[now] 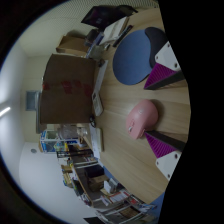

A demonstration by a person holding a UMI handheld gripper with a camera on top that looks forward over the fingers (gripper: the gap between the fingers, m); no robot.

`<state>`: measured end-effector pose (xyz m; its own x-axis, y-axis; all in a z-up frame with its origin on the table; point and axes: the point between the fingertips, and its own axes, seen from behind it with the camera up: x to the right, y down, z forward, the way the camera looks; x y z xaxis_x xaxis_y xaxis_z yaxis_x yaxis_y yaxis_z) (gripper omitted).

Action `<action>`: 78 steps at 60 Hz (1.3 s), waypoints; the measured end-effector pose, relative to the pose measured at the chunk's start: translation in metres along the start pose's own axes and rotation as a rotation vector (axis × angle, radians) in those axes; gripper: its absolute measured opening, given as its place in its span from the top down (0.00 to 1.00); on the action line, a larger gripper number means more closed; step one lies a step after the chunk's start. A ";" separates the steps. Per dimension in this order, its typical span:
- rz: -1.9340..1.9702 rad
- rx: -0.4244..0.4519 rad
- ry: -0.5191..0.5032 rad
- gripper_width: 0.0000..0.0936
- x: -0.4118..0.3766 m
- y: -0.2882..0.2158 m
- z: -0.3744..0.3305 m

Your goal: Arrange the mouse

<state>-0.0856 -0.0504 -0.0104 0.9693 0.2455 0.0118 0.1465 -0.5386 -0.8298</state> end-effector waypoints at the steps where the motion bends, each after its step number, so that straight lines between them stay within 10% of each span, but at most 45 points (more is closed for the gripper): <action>1: 0.003 -0.003 -0.004 0.09 0.000 -0.002 0.003; 25: 0.077 -0.020 0.056 0.12 0.016 -0.044 0.073; 29: 0.091 -0.025 0.079 0.45 0.019 -0.045 0.076; 40: 0.133 -0.018 0.129 0.60 0.027 -0.045 0.073; 61: 0.075 0.330 0.170 0.62 0.098 -0.181 -0.041; 78: 0.113 0.076 0.225 0.62 0.215 -0.080 0.010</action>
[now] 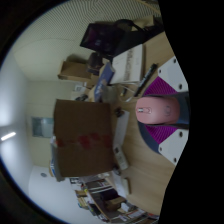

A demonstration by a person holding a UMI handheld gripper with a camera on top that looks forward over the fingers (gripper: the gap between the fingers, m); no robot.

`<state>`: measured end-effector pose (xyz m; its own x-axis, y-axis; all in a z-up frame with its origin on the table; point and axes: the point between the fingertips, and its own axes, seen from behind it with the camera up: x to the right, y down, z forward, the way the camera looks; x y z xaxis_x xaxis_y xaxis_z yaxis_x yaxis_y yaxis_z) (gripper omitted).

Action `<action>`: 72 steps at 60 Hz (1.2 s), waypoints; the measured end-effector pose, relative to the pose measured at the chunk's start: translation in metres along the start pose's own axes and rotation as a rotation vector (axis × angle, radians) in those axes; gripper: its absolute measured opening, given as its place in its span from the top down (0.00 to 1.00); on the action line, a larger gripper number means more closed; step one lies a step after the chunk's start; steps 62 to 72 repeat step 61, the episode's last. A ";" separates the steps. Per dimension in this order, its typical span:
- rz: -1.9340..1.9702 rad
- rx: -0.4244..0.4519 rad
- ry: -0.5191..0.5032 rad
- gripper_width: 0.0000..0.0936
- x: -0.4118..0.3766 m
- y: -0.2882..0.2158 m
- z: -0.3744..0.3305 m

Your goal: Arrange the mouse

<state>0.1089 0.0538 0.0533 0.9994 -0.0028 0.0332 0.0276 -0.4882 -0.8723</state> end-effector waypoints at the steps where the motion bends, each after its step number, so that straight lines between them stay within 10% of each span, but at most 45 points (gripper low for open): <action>1: -0.002 -0.015 -0.005 0.62 0.001 0.007 0.004; 20: 0.041 -0.123 -0.090 0.56 -0.002 0.054 0.037; 26: -0.006 -0.124 -0.089 0.38 -0.002 0.054 0.038; 31: 0.016 -0.111 -0.089 0.04 0.000 0.051 0.030; 72: 0.118 0.016 -0.239 0.11 0.044 0.125 -0.183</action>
